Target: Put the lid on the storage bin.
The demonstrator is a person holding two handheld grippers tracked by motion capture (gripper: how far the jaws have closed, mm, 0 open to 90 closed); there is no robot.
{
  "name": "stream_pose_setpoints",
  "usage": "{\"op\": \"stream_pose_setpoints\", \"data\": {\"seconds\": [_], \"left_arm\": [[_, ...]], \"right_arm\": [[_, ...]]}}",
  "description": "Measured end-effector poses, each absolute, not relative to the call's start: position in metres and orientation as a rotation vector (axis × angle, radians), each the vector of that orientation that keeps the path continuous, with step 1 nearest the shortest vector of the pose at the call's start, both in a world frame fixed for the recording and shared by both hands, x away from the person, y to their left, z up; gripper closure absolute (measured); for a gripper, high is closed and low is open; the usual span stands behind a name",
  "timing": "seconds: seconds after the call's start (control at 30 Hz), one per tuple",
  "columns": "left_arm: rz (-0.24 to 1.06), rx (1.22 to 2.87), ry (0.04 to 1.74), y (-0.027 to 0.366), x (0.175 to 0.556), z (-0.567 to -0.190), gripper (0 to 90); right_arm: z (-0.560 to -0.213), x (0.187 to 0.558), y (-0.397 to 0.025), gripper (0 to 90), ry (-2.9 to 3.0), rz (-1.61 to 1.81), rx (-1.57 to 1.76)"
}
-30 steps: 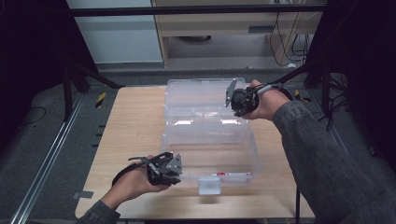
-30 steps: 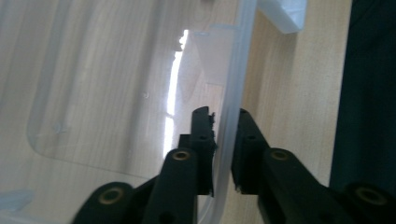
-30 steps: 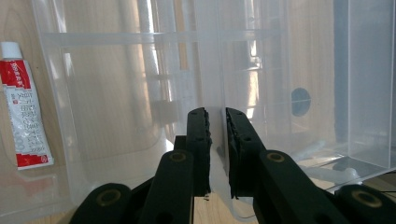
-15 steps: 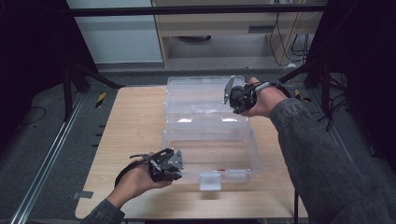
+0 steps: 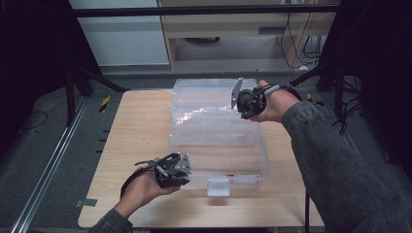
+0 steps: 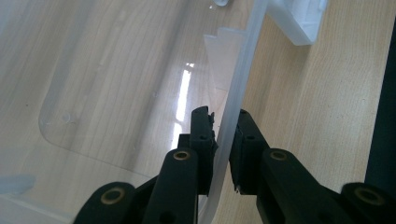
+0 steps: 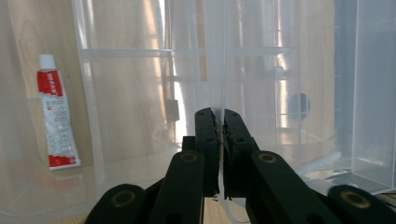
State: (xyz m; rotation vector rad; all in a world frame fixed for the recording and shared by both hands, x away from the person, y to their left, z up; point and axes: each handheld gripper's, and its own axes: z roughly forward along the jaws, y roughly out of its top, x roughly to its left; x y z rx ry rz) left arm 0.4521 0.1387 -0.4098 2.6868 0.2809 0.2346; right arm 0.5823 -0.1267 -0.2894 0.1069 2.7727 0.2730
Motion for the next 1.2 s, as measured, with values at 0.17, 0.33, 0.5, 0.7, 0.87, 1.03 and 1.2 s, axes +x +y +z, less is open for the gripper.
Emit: {"op": "stream_pose_setpoints", "data": {"seconds": [0.17, 0.33, 0.5, 0.7, 0.87, 1.03, 1.2], "left_arm": [[0.234, 2.687, 0.285, 0.138, 0.452, -0.410, 80.3], [0.238, 2.677, 0.295, 0.138, 0.452, -0.411, 79.9], [0.241, 2.679, 0.298, 0.139, 0.453, -0.411, 78.9], [0.245, 2.685, 0.298, 0.138, 0.453, -0.411, 78.0], [0.247, 2.691, 0.293, 0.138, 0.453, -0.411, 77.0], [0.253, 2.701, 0.285, 0.137, 0.453, -0.411, 76.6], [0.239, 2.702, 0.314, 0.135, 0.451, -0.411, 77.0]], "right_arm": [[-0.286, 0.571, -0.126, 86.9, 2.767, 0.280, 0.081], [-0.285, 0.560, -0.127, 87.0, 2.757, 0.292, 0.062], [-0.284, 0.544, -0.128, 87.1, 2.740, 0.303, 0.040], [-0.284, 0.530, -0.131, 87.3, 2.727, 0.322, 0.035], [-0.283, 0.518, -0.134, 87.2, 2.721, 0.335, 0.026], [-0.283, 0.510, -0.135, 87.0, 2.716, 0.335, 0.015], [-0.284, 0.518, -0.136, 86.7, 2.722, 0.335, 0.034]]}}
